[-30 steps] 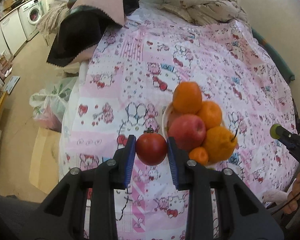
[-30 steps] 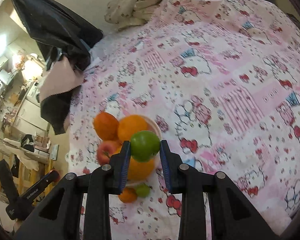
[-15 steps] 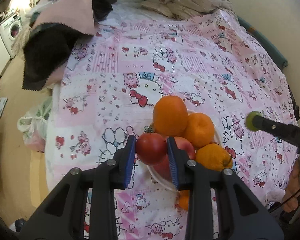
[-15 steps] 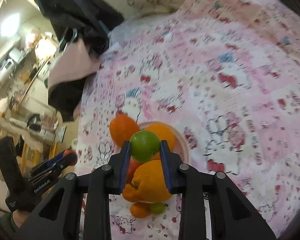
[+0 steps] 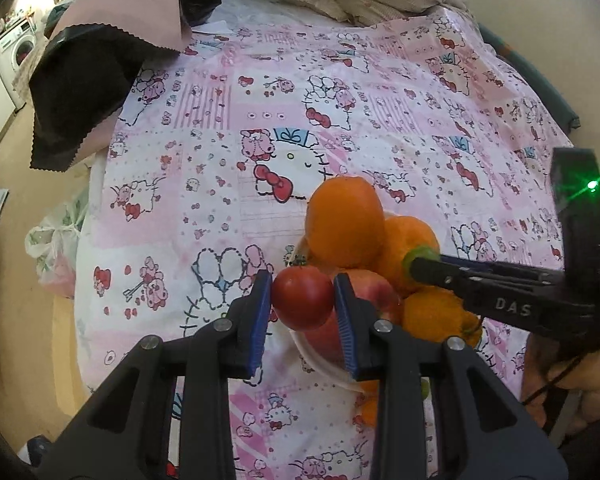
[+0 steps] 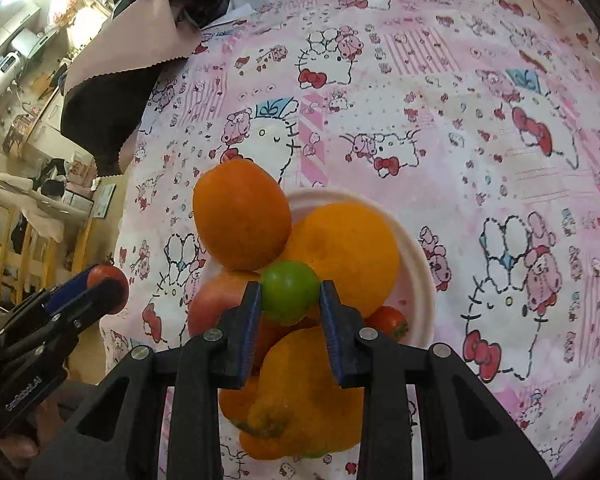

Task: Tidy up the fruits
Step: 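Carry the tomato with the left gripper onto the plate while the right gripper carries the lime there, then open both grippers to release the tomato and lime on the plate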

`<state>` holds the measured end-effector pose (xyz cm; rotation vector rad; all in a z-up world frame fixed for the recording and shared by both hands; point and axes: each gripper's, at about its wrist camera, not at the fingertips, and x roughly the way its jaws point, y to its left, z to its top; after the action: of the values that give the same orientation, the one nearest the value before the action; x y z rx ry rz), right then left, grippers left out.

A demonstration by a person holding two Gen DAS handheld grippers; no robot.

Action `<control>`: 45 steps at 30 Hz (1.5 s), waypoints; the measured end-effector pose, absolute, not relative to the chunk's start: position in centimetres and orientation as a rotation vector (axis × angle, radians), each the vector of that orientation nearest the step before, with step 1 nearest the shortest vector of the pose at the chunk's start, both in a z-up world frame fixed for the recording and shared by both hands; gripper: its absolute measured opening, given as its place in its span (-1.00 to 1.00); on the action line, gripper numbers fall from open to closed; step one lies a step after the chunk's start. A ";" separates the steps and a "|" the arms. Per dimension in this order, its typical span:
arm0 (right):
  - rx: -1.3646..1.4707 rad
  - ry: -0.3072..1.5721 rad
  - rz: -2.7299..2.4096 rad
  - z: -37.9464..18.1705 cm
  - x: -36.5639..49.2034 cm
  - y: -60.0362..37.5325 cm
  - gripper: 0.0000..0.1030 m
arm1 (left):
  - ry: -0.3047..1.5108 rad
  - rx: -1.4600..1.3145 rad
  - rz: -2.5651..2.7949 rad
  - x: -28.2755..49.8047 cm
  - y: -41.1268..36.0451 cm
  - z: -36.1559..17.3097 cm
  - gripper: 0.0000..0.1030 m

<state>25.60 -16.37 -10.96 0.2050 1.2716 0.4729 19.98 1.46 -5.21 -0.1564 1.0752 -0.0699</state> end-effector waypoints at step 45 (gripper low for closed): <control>0.547 1.142 0.369 -4.3 19.6 -27.4 0.26 | 1.237 -0.273 -0.063 24.5 -5.0 -6.9 0.25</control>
<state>19.58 -27.38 -4.29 0.5468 1.1425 0.3694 24.53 -5.00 -6.88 -0.2732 1.2372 -0.0634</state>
